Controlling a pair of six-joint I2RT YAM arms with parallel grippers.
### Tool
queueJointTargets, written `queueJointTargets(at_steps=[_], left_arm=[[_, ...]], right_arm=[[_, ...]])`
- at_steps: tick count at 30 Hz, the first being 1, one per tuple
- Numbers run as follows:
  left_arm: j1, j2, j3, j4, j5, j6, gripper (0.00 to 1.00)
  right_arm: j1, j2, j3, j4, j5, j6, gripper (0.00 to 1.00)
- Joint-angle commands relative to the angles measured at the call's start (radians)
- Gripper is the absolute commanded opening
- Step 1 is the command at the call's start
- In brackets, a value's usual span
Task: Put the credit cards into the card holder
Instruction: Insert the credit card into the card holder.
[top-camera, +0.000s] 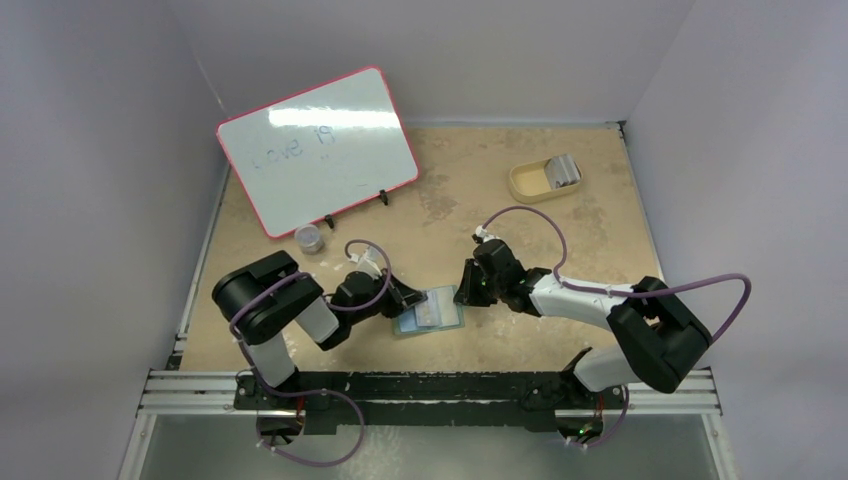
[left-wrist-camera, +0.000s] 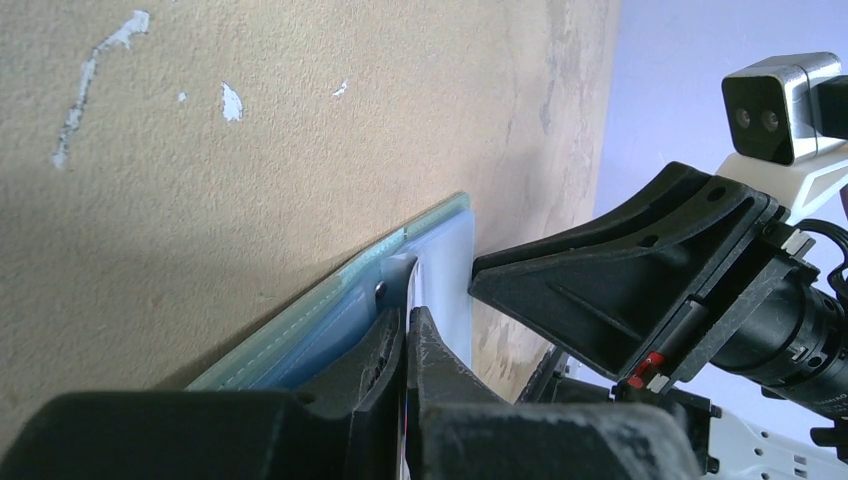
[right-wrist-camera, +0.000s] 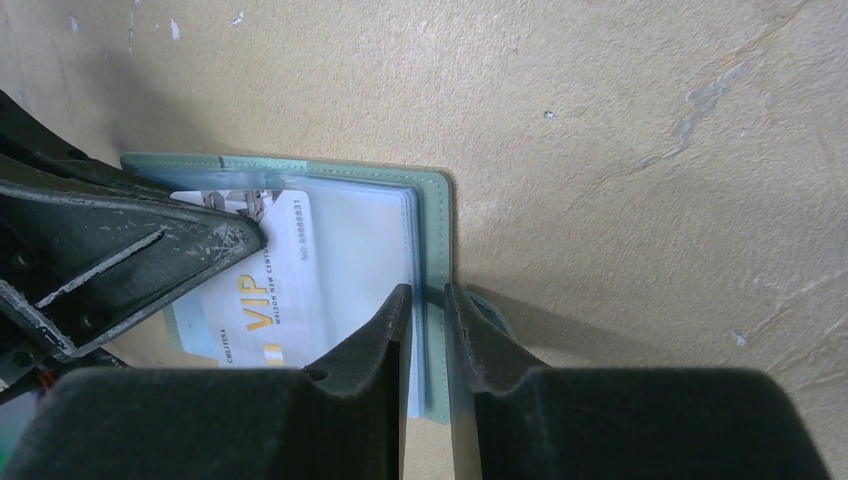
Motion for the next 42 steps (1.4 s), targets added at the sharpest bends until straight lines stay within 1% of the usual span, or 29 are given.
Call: queueJointTargets(at_steps=[1, 9, 10, 11, 14, 16, 18, 21, 25, 27, 28, 32, 37, 40, 42], left_arm=[[-0.003, 0.039, 0.014, -0.009, -0.005, 0.005, 0.00], [-0.003, 0.058, 0.027, -0.008, -0.033, 0.001, 0.00], [-0.003, 0.054, 0.025, -0.011, -0.033, -0.001, 0.03], [-0.003, 0.045, 0.024, -0.025, -0.033, -0.002, 0.07], [-0.002, -0.020, 0.026, -0.128, -0.057, 0.023, 0.21], [-0.001, -0.076, 0.056, -0.250, -0.079, 0.066, 0.30], [-0.001, -0.141, 0.095, -0.380, -0.101, 0.108, 0.33], [-0.002, -0.214, 0.130, -0.534, -0.153, 0.152, 0.36], [-0.003, -0.244, 0.141, -0.618, -0.182, 0.162, 0.38], [-0.003, -0.226, 0.143, -0.619, -0.178, 0.154, 0.38], [-0.006, -0.217, 0.142, -0.612, -0.175, 0.147, 0.35], [-0.016, -0.203, 0.126, -0.578, -0.171, 0.116, 0.19], [-0.037, -0.214, 0.125, -0.589, -0.224, 0.102, 0.00], [-0.063, -0.202, 0.120, -0.565, -0.271, 0.090, 0.00], [-0.081, -0.184, 0.108, -0.519, -0.306, 0.082, 0.00]], right_arm=[[0.006, 0.010, -0.013, 0.020, -0.021, -0.003, 0.19], [0.006, 0.016, -0.016, 0.032, -0.026, 0.007, 0.19], [0.006, 0.015, -0.016, 0.031, -0.025, 0.008, 0.19], [0.006, 0.012, -0.014, 0.028, -0.023, 0.008, 0.19], [0.006, -0.004, -0.014, 0.014, -0.013, 0.009, 0.19], [0.006, -0.012, -0.017, 0.011, -0.009, 0.008, 0.19], [0.006, -0.012, -0.017, 0.013, -0.009, 0.009, 0.19], [0.006, -0.010, -0.023, 0.025, -0.016, 0.014, 0.19], [0.006, -0.007, -0.038, 0.052, -0.030, 0.022, 0.18], [0.006, 0.001, -0.033, 0.056, -0.033, 0.021, 0.18], [0.006, 0.003, -0.031, 0.055, -0.034, 0.020, 0.18], [0.006, -0.003, -0.029, 0.052, -0.033, 0.020, 0.18], [0.006, -0.009, -0.037, 0.059, -0.034, 0.027, 0.17], [0.006, -0.016, -0.046, 0.070, -0.034, 0.035, 0.17], [0.007, -0.018, -0.052, 0.077, -0.034, 0.041, 0.17]])
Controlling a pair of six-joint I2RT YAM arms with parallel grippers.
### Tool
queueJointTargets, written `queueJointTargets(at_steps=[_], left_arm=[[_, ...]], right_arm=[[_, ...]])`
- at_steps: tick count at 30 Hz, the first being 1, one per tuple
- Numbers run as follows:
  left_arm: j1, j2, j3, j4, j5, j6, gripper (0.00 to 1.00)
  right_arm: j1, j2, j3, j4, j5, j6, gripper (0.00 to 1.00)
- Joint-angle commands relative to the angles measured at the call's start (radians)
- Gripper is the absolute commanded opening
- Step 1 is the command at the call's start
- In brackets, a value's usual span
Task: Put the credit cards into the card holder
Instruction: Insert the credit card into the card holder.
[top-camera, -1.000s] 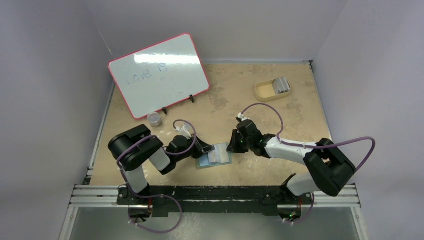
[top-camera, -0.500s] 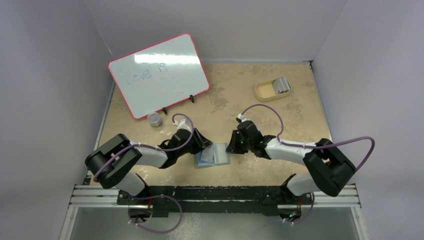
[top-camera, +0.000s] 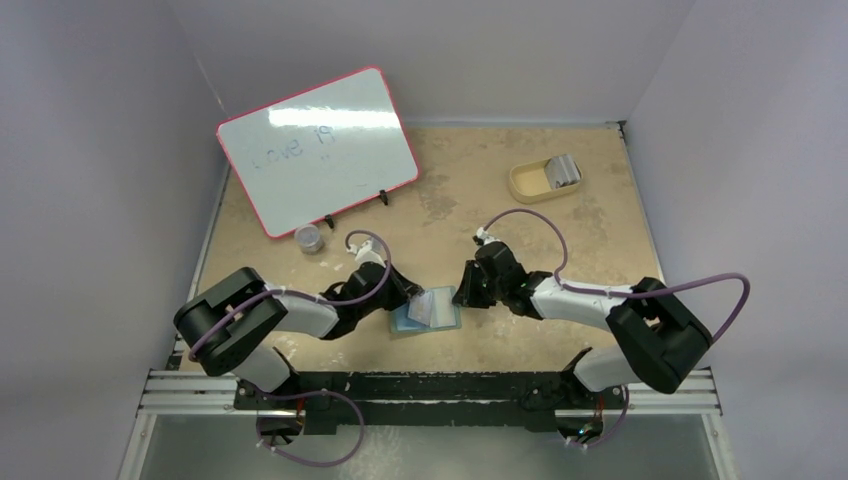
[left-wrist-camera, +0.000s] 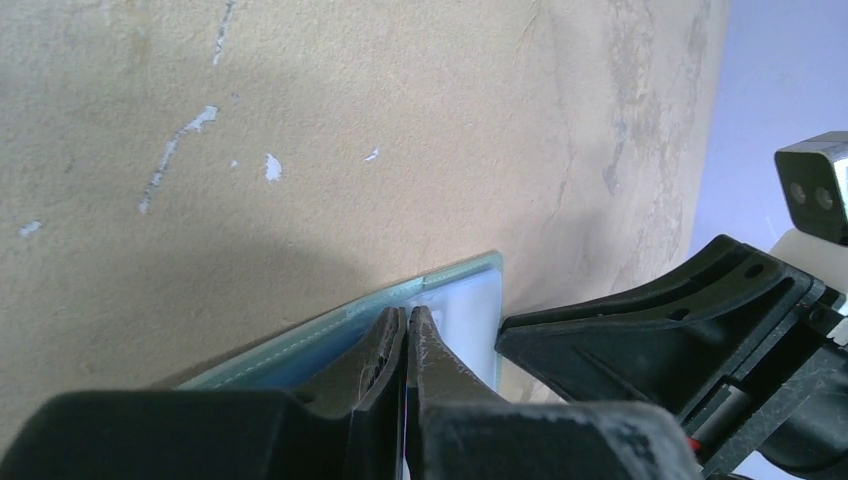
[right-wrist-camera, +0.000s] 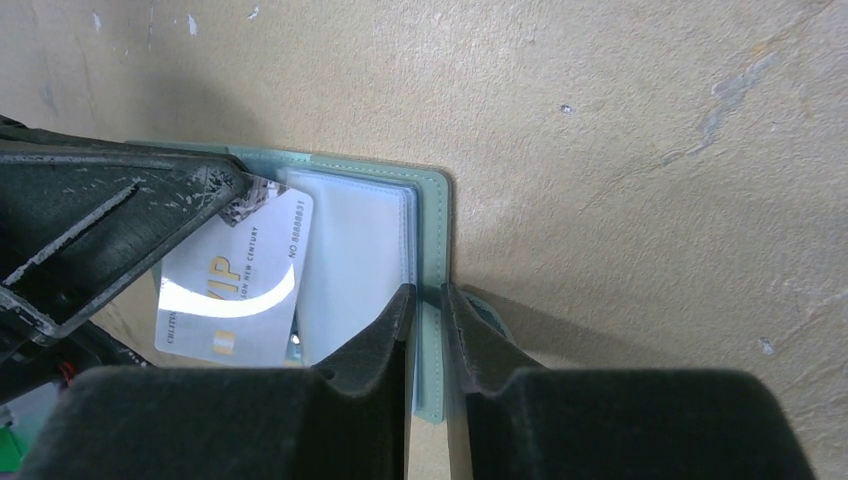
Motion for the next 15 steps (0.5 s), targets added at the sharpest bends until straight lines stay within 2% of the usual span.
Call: queueJointTargets(at_steps=[1, 8, 15], left_arm=[[-0.040, 0.048, -0.029, 0.018, -0.103, -0.009, 0.00], [-0.074, 0.109, -0.094, 0.204, -0.206, -0.009, 0.00], [-0.112, 0.165, -0.138, 0.303, -0.307, 0.014, 0.00]], right_arm=[[0.006, -0.017, -0.026, 0.026, -0.009, 0.020, 0.16], [0.007, -0.037, -0.046, 0.034, -0.013, 0.036, 0.16], [0.006, -0.072, -0.069, 0.043, -0.009, 0.056, 0.15]])
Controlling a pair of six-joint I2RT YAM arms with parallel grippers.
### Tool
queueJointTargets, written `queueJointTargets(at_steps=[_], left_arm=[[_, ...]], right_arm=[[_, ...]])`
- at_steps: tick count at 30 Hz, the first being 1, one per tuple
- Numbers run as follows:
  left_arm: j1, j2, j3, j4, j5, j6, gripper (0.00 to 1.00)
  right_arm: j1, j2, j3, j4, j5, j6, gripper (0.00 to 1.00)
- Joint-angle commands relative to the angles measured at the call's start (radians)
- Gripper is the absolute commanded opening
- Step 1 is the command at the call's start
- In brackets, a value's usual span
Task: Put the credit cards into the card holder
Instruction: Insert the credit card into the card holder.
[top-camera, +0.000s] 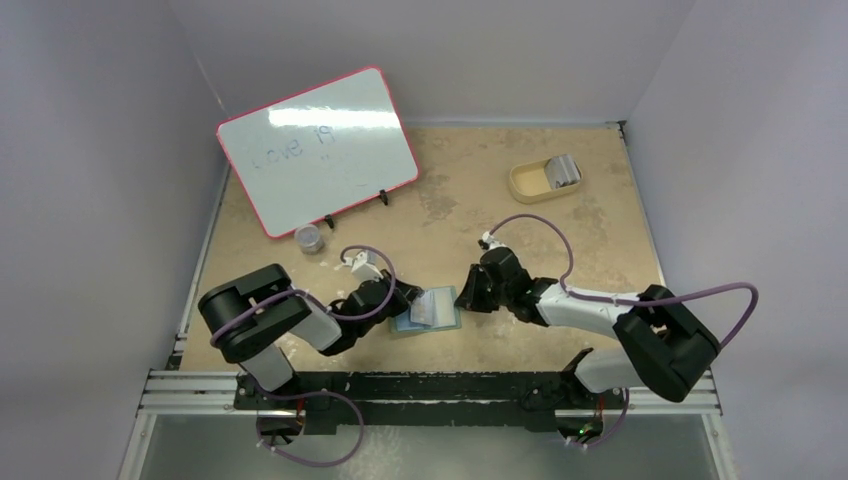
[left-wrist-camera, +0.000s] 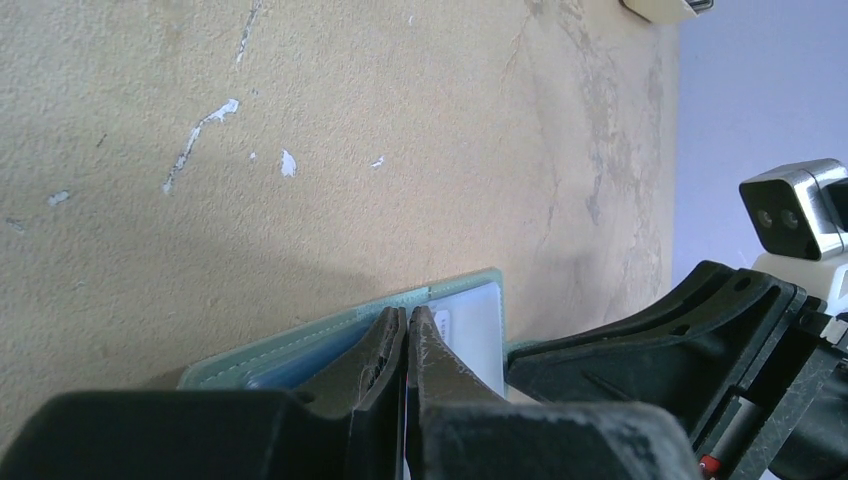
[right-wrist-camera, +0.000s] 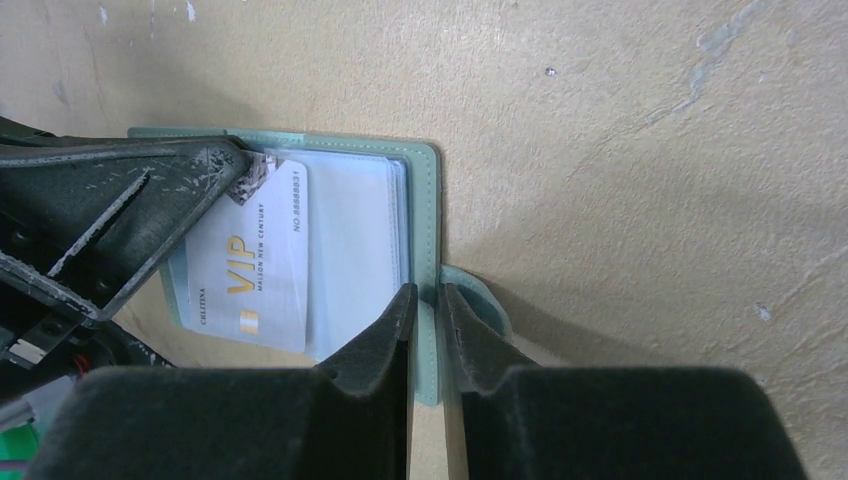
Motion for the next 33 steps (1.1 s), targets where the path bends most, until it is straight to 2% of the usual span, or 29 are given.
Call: queueJointTargets(at_steps=[1, 9, 17, 20, 27, 33], left_arm=[[-0.024, 0.070, -0.038, 0.005, -0.119, 0.047, 0.00], [-0.045, 0.141, -0.090, 0.170, -0.174, 0.062, 0.00], [-0.050, 0.136, -0.110, 0.213, -0.223, 0.089, 0.00], [-0.055, 0.164, -0.108, 0.242, -0.221, 0.092, 0.00], [-0.064, 0.287, -0.119, 0.434, -0.184, 0.047, 0.00], [-0.067, 0.289, -0.114, 0.466, -0.167, 0.021, 0.00]], right_arm=[[0.007, -0.022, -0.014, 0.011, -0.013, 0.021, 0.15], [0.008, -0.029, -0.014, 0.003, -0.019, 0.024, 0.14], [0.010, -0.042, -0.015, 0.000, -0.009, 0.042, 0.13], [0.011, -0.033, -0.015, 0.007, -0.014, 0.045, 0.13], [0.014, -0.020, -0.018, 0.022, -0.015, 0.055, 0.12], [0.022, -0.014, -0.029, 0.036, -0.016, 0.067, 0.11]])
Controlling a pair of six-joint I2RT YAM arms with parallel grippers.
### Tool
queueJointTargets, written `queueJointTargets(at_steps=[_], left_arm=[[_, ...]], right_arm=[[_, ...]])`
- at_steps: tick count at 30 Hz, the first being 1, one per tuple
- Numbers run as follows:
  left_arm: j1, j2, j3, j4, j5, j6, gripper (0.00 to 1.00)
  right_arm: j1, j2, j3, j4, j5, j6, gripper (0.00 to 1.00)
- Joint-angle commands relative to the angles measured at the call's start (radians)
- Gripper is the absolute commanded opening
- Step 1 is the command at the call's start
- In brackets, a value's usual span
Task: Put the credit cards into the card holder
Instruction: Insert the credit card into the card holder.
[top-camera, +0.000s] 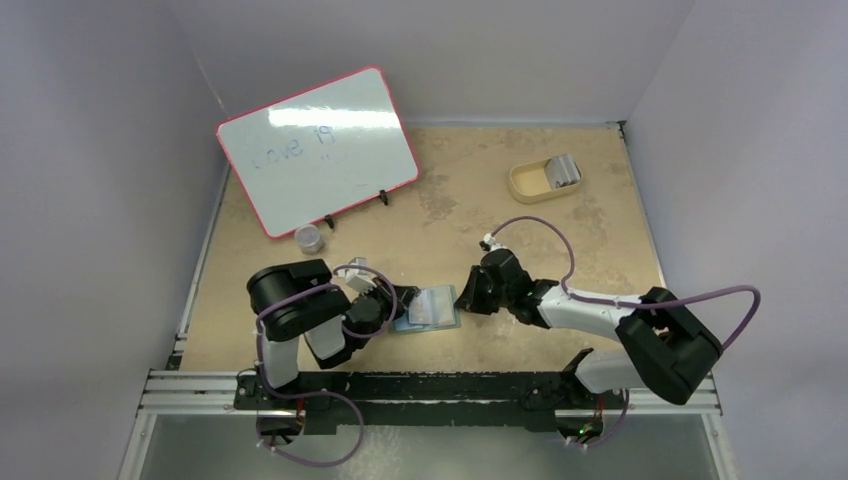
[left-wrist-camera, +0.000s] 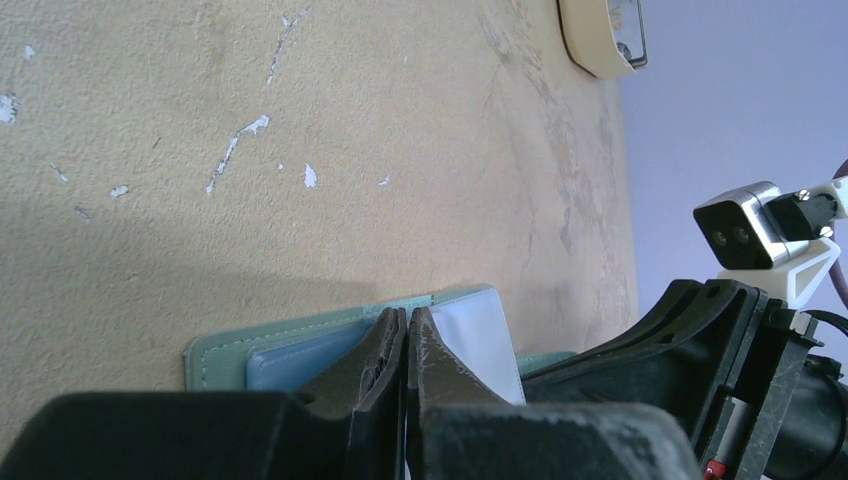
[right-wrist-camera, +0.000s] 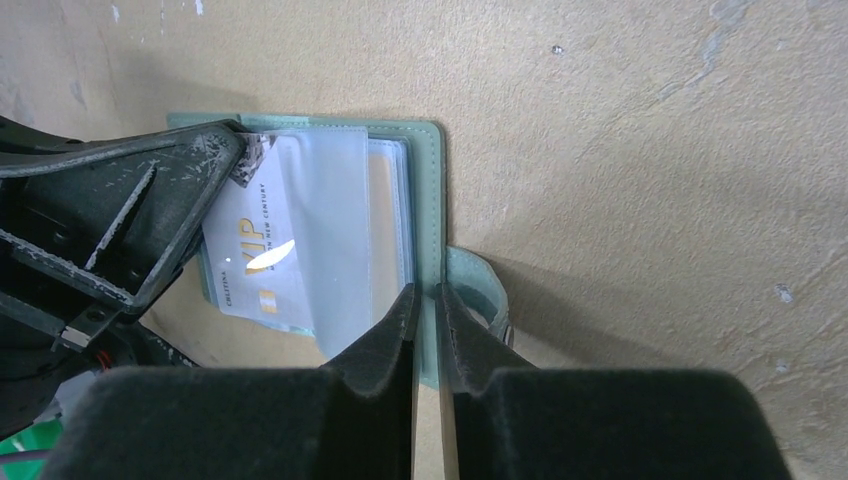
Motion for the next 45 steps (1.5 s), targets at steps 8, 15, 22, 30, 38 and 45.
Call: queueJointTargets(at_steps=[8, 15, 22, 30, 38, 45], left_arm=[[-0.050, 0.041, 0.024, -0.059, -0.027, -0.016, 0.00], [-0.070, 0.091, 0.024, 0.014, -0.050, -0.041, 0.00], [-0.071, 0.045, 0.043, -0.080, -0.041, -0.044, 0.23], [-0.074, -0.024, 0.070, -0.258, -0.051, -0.045, 0.32], [-0.077, -0.088, 0.111, -0.439, -0.063, -0.062, 0.35], [-0.082, -0.097, 0.123, -0.467, -0.057, -0.071, 0.37]], right_arm=[[0.021, 0.008, -0.021, 0.043, -0.003, 0.030, 0.11], [0.024, 0.011, -0.025, 0.055, -0.004, 0.037, 0.11], [0.025, -0.010, -0.026, 0.041, 0.002, 0.034, 0.11], [0.025, -0.029, -0.019, 0.024, 0.005, 0.025, 0.12], [0.030, -0.105, 0.009, -0.034, 0.010, 0.020, 0.13], [0.066, -0.106, 0.036, 0.007, 0.009, 0.056, 0.16]])
